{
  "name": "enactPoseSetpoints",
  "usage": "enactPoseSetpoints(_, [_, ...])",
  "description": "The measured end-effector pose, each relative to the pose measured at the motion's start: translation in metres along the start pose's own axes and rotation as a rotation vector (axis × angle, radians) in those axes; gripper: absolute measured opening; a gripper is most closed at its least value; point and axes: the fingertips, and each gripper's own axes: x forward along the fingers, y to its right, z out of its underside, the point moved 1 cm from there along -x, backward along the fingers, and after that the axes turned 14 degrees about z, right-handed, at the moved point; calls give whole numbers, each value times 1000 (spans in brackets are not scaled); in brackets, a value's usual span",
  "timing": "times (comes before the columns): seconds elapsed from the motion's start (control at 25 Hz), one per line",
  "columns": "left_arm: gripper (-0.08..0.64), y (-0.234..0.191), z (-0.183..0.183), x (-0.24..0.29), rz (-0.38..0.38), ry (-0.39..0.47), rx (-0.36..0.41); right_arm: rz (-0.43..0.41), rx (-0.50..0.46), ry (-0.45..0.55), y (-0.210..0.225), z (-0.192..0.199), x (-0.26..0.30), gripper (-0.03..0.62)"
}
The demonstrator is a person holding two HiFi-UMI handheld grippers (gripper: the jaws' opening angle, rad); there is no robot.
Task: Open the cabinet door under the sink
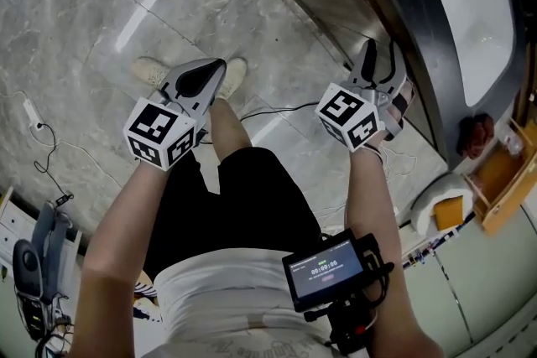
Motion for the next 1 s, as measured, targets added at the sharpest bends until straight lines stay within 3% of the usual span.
enactPoseSetpoints(0.16, [9, -2, 0, 6, -2, 2, -8, 88, -93, -48, -4, 15, 13, 167])
enactPoseSetpoints(0.56, [9, -4, 2, 3, -10, -4, -29, 190, -136, -105, -10, 20, 30, 203])
enactPoseSetpoints(0.76, [9, 15, 5, 14, 5, -24, -32, 185, -158, -165, -5, 36, 34, 235])
enactPoseSetpoints(1.0, [9, 13, 4, 7, 11, -24, -24, 153, -140, -84, -8, 21, 32, 218])
